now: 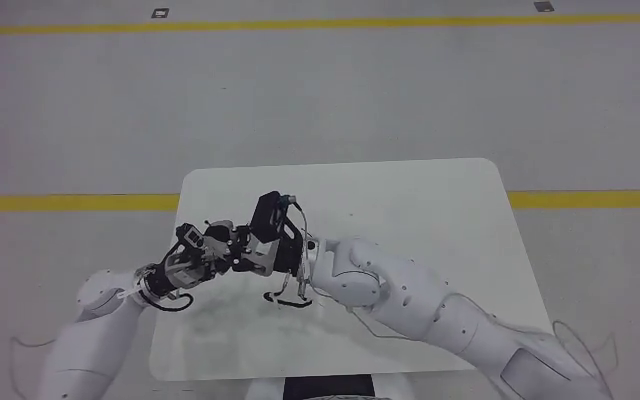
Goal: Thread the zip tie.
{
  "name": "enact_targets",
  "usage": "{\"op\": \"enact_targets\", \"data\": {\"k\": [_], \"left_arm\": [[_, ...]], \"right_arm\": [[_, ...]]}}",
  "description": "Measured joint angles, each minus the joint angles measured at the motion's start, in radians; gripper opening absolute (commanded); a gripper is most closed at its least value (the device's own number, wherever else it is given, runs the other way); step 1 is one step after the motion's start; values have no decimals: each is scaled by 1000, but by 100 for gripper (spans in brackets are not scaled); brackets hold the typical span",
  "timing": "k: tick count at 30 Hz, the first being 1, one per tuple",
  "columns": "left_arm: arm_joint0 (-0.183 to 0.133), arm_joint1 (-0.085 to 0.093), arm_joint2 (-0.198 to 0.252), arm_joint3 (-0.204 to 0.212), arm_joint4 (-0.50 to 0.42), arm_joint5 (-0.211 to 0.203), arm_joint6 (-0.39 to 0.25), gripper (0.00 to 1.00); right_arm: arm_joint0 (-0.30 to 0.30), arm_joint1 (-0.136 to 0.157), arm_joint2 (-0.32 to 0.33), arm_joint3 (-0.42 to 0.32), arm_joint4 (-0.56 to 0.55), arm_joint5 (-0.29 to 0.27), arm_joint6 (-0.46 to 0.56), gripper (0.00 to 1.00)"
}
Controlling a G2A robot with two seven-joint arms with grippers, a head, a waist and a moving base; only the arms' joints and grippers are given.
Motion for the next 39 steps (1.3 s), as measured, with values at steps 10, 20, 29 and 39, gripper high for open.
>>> {"op": "enact_targets", "data": {"k": [10,20,29,39], "left_arm": [[5,86,52,-17,-65,-30,0,0],[24,148,93,-63,-85,-37,0,0],[17,149,98,-67,-51,-21,17,0],[26,177,85,-60,-81,-25,0,0]], "right_arm": [[124,51,-130,5,82,0,-81,0],[161,66,-176,0,95,0,-112,0],[147,68,-161,5,72,0,-105,0],[126,93,-140,-6,4,0,-77,0]]}}
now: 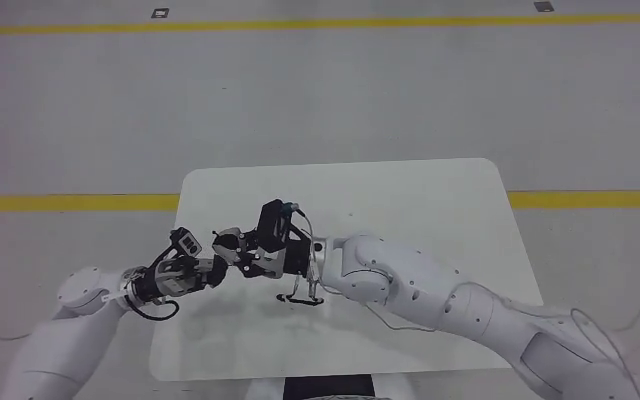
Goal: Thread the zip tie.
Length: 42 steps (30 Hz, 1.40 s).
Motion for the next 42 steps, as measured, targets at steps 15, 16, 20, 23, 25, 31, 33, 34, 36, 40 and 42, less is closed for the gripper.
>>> {"op": "enact_targets", "data": {"k": [15,16,20,23,25,31,33,34,36,40,42], "left_arm": [[-1,29,33,3,-34,-24,0,0],[-1,29,32,3,-34,-24,0,0],[-2,28,36,-2,-30,-19,10,0],[-7,26,39,-2,-38,4,11,0],[-13,26,34,12,-46,13,0,0],[-23,27,42,32,-70,33,0,0],[-25,29,47,34,-69,35,0,0],[-27,30,52,33,-67,37,0,0],[-29,34,61,29,-62,40,0,0],[-32,42,79,24,-65,38,0,0],[-35,47,84,28,-65,36,0,0]], "right_arm": [[43,22,-76,45,12,0,-84,0],[43,22,-76,45,12,0,-83,0],[24,21,-63,43,-2,3,-80,0],[3,21,-44,39,-20,0,-80,0],[-5,23,-38,31,-28,0,-83,0],[-9,34,-40,15,-32,0,-100,0],[-6,38,-45,11,-31,0,-106,0],[-3,41,-50,8,-29,0,-110,0],[4,44,-59,4,-26,0,-115,0],[22,48,-83,7,-15,0,-130,0],[29,49,-93,12,-11,0,-135,0]]}}
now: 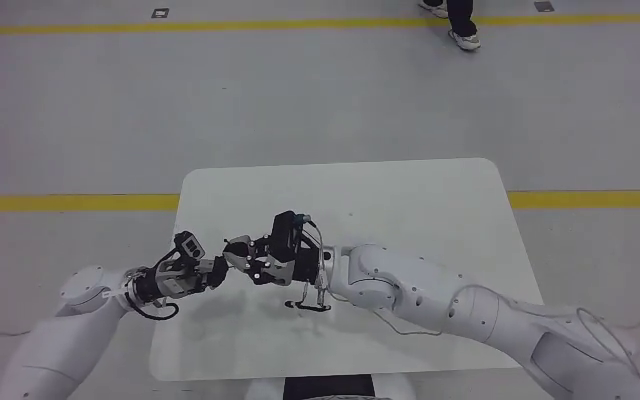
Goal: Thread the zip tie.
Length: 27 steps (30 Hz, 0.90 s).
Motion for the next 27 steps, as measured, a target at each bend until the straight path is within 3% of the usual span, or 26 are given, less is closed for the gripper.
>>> {"op": "enact_targets", "data": {"k": [7,21,27], "left_arm": [[-3,16,28,-13,-16,-4,0,0],[-3,15,28,-12,-15,-4,0,0],[-3,15,28,-12,-15,-4,0,0]], "right_arm": [[25,7,-32,18,15,0,-23,0],[30,10,-36,33,11,0,-57,0],[-6,9,-3,27,-16,0,-14,0]]}}
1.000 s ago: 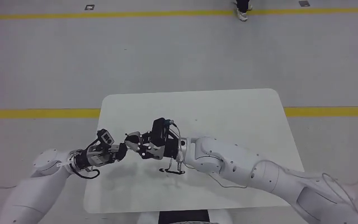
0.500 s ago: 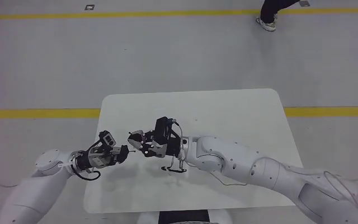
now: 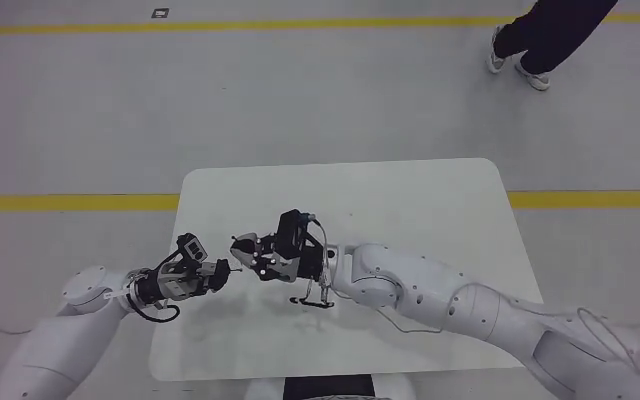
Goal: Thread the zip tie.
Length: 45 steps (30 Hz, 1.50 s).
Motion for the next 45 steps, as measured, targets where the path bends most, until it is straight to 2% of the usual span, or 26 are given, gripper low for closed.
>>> {"op": "enact_targets", "data": {"k": [12,22,45], "left_arm": [[0,0,0,0,0,0,0,0],[0,0,0,0,0,0,0,0],[0,0,0,0,0,0,0,0]], "right_arm": [[-38,-5,31,-6,-29,0,31,0],[-58,2,59,-28,-63,0,30,0],[-52,-12,46,-17,-55,0,40,0]]}}
